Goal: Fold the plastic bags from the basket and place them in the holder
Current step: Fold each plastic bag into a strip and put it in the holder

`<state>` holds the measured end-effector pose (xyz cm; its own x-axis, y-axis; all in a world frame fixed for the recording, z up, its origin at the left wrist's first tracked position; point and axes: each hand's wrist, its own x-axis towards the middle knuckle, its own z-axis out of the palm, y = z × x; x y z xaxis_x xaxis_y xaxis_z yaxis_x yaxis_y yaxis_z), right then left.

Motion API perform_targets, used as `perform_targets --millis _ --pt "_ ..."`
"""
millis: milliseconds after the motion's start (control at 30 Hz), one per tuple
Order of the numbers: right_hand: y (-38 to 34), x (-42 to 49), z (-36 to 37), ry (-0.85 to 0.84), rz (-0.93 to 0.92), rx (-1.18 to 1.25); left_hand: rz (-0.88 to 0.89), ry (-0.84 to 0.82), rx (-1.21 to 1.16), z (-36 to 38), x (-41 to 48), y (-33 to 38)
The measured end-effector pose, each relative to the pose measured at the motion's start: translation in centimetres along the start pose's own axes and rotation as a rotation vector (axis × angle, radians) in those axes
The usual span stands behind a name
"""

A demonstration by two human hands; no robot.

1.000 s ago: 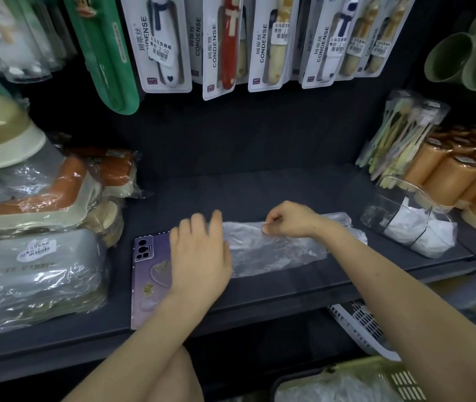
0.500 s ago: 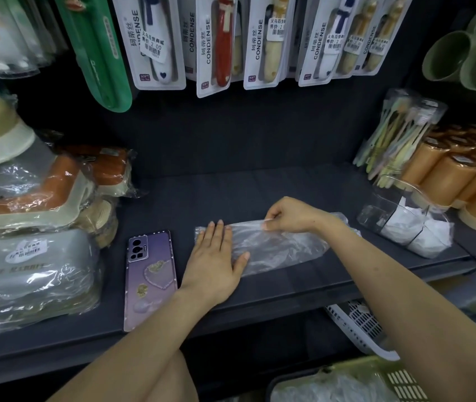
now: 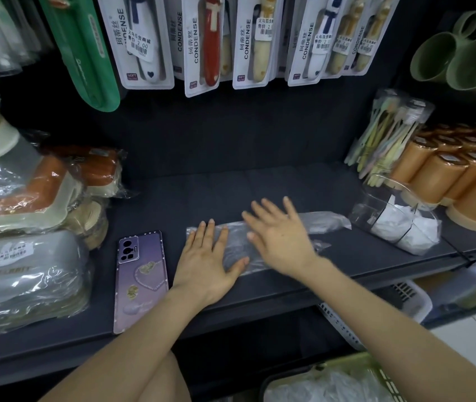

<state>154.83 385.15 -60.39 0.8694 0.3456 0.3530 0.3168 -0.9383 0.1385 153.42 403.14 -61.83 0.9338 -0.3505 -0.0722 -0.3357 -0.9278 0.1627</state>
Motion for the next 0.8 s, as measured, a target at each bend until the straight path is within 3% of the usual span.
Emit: perform_targets --millis 100,167,400,467,633,733,800 --pt "-0.6 -1.3 0.1 -0.340 0.064 0.093 -0.009 -0.007 -0.004 -0.1 0.0 0.0" --pt "1.4 -2.1 0.3 -0.439 0.180 0.124 -0.024 -0.005 0.000 -0.1 0.0 0.0" --pt "8.5 -4.2 -0.6 -0.541 0.420 0.036 -0.028 -0.027 0.014 -0.3 -0.1 0.0" --pt "7.3 -4.0 -1.1 -0.455 0.385 -0.002 -0.029 -0.026 0.017 -0.4 -0.1 0.0" --pt "-0.2 -4.1 -0.8 -0.318 0.080 0.075 -0.055 -0.030 0.050 -0.2 0.0 0.1" --pt "2.0 -4.5 -0.4 -0.451 0.166 0.142 -0.061 -0.037 0.045 -0.1 0.0 0.0" --pt "4.7 -5.3 -0.8 -0.453 0.229 0.092 -0.061 -0.042 0.046 -0.2 0.0 0.0"
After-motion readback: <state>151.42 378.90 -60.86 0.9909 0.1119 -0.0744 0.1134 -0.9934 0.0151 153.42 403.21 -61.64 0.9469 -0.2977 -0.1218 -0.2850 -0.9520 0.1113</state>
